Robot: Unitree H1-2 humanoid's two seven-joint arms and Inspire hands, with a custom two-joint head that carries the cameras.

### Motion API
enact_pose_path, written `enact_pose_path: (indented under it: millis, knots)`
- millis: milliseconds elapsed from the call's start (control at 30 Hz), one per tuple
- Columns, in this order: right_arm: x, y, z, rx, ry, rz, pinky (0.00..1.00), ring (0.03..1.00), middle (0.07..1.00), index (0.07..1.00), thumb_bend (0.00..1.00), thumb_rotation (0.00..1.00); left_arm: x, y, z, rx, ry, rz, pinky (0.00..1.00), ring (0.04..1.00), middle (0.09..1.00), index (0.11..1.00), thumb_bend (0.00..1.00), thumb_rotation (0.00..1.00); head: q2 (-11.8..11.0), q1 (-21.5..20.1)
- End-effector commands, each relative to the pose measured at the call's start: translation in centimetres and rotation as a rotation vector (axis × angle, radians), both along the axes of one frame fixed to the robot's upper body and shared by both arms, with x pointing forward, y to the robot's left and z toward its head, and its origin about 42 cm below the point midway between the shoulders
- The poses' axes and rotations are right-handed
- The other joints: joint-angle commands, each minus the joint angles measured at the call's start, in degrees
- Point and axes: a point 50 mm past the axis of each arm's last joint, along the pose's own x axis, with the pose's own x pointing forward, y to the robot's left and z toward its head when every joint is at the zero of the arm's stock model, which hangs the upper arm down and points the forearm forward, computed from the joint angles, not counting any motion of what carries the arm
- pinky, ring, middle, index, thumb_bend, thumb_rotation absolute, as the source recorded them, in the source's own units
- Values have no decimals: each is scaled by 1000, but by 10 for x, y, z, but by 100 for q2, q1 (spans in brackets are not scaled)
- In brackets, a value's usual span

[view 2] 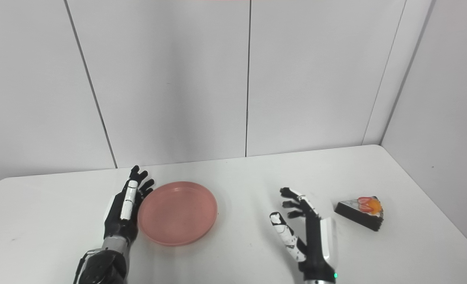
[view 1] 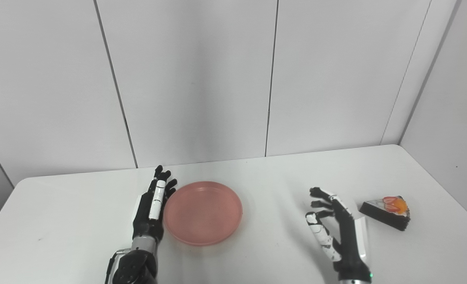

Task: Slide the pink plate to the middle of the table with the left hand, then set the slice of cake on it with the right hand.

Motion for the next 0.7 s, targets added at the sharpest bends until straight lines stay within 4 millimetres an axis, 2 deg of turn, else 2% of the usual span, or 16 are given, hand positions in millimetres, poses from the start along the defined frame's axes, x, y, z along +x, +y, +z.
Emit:
enact_pose_path:
  millis: [0,133,267,400,667]
  knots:
    - [1,-10,25,-121,-65,-38,544,659,723,719,690,1000,4,0,5,-5,-12,-2,905,894,953,1000,657,857,-12,24]
    - [2,-36,46,-339,-89,-146,593,688,744,745,739,1000,3,-2,3,-9,-1,-3,918,892,952,1000,670,852,-36,19]
    - [6,-58,60,-478,-85,-244,618,701,743,751,771,1000,2,-4,1,-10,3,-2,907,889,950,1000,664,856,-48,31]
    - [12,-76,65,-577,-65,-314,728,738,754,762,783,1000,0,-7,0,-22,1,2,912,891,954,1000,659,855,-35,62]
    - [31,-118,75,-717,91,-438,722,779,781,778,818,997,-1,-9,0,-33,-6,5,920,889,948,1000,658,847,-33,96]
